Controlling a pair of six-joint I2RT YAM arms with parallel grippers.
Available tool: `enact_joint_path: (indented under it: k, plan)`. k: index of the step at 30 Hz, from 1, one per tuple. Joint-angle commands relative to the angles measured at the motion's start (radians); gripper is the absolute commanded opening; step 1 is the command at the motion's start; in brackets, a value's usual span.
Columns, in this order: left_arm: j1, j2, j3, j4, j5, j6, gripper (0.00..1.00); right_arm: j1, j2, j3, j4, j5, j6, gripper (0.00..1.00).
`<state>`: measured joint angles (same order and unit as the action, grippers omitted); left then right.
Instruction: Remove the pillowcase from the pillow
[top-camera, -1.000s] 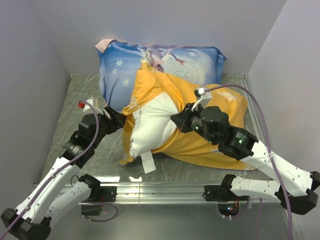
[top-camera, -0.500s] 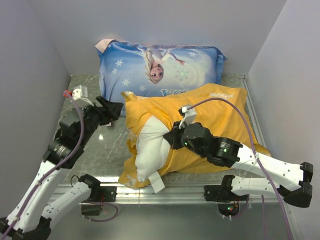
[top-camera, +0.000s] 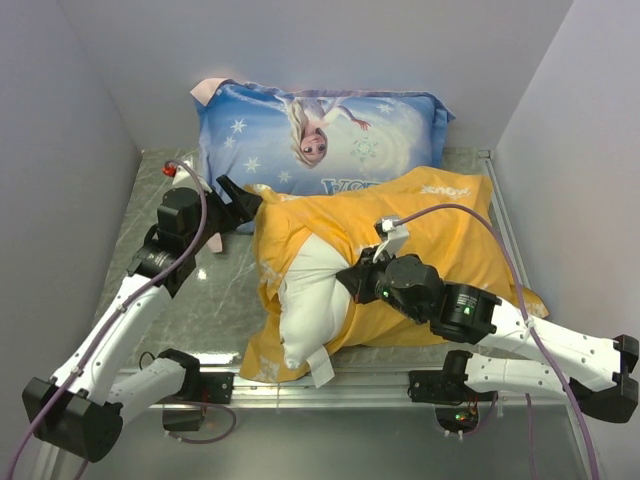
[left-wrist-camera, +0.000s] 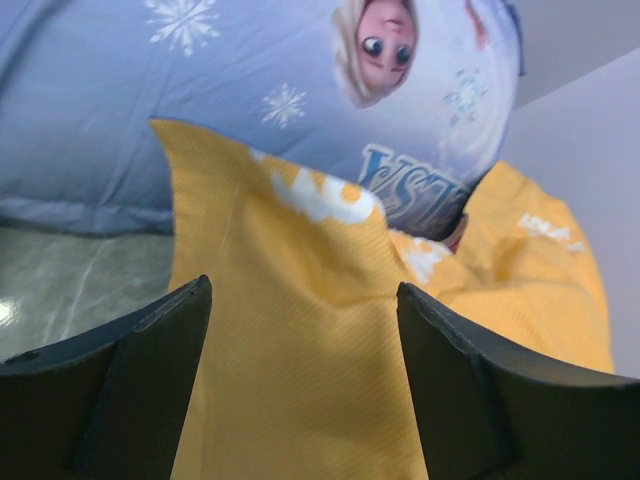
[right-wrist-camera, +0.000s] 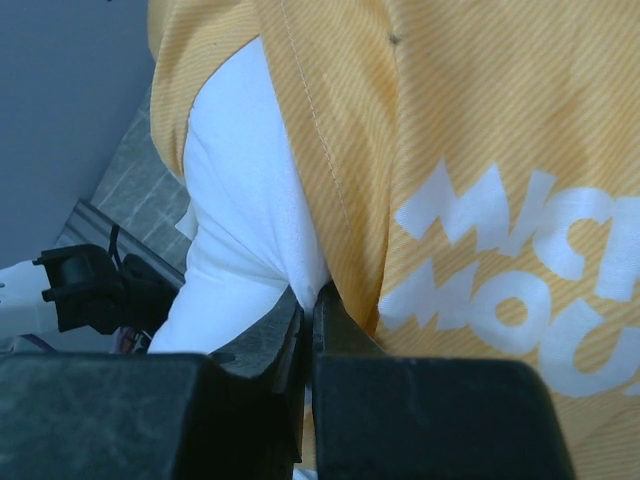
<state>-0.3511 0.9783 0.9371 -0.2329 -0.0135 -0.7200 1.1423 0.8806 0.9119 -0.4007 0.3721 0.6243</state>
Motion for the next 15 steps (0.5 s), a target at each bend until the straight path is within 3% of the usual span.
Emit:
enact_joint_path:
  k: [1, 7, 10, 11, 13, 14, 15]
  plan:
    - [0.038, 0.031, -0.003, 0.167, 0.156, -0.056, 0.78, 0.000, -0.031, 0.002, 0.048, 0.076, 0.015, 0.00]
    - [0.058, 0.059, -0.080, 0.271, 0.239, -0.107, 0.65, 0.008, -0.043, 0.025, 0.034, 0.088, 0.015, 0.00]
    - [0.063, 0.063, -0.092, 0.311, 0.259, -0.121, 0.52, 0.011, -0.051, 0.033, 0.030, 0.093, 0.012, 0.00]
    - [0.064, 0.074, -0.081, 0.310, 0.260, -0.122, 0.36, 0.016, -0.054, 0.038, 0.025, 0.096, 0.014, 0.00]
    - [0.066, 0.091, -0.061, 0.291, 0.248, -0.113, 0.17, 0.019, -0.060, 0.036, 0.022, 0.100, 0.014, 0.00]
    - [0.069, 0.106, -0.038, 0.279, 0.222, -0.110, 0.01, 0.019, -0.071, 0.036, 0.017, 0.103, 0.018, 0.00]
    - [0.073, 0.114, -0.029, 0.256, 0.208, -0.107, 0.00, 0.020, -0.078, 0.033, 0.014, 0.106, 0.018, 0.00]
